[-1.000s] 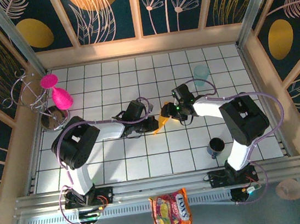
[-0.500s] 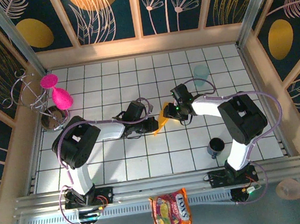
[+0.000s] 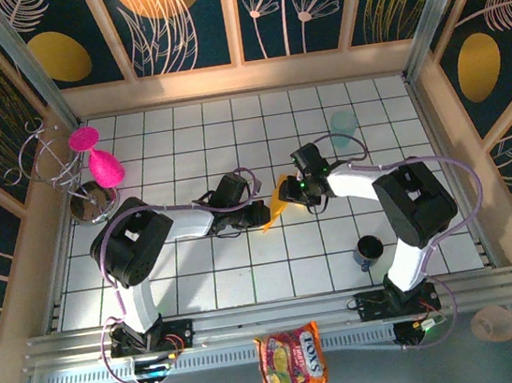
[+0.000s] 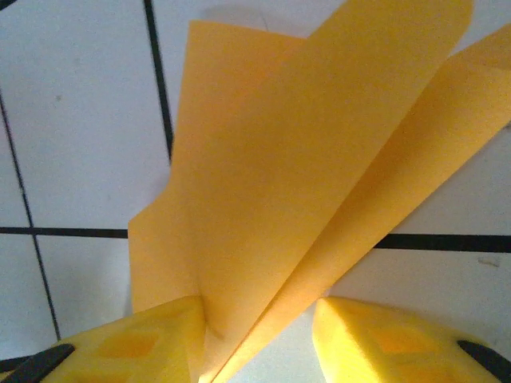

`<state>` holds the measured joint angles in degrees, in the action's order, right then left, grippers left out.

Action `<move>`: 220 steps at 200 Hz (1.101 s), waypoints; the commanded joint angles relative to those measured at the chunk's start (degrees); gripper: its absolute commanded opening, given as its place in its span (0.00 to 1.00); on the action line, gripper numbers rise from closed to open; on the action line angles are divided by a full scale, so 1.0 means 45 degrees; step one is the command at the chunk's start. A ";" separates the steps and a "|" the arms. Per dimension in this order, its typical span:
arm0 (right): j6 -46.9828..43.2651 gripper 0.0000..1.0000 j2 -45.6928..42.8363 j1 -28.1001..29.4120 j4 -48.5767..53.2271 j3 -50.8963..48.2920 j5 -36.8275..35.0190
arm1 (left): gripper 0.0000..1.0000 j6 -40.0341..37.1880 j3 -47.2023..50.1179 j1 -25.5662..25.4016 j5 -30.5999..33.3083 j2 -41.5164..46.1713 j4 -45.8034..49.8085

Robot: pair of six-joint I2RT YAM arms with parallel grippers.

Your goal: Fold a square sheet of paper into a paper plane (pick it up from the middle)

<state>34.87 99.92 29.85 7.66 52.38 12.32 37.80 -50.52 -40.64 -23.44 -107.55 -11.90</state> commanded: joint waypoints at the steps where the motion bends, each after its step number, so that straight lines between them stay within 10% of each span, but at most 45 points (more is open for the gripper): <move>1: -0.0309 0.46 -0.0869 -0.0069 -0.0743 -0.0528 -0.0954 | 0.08 -0.0021 0.0008 -0.0033 0.0141 -0.0229 0.0476; 94: 0.0375 0.29 -0.1244 0.0262 -0.3111 -0.0711 0.2794 | 0.08 -0.0005 -0.0003 -0.0049 0.0178 -0.0073 0.0487; 220: 0.0317 0.23 0.0600 0.0047 -0.2138 -0.0322 0.1194 | 0.08 -0.0021 -0.0003 -0.0042 0.0132 -0.0150 0.0574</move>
<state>36.34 101.62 30.52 -3.86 49.69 20.38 37.80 -50.59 -40.64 -23.46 -107.55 -11.86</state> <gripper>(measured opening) 0.231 0.085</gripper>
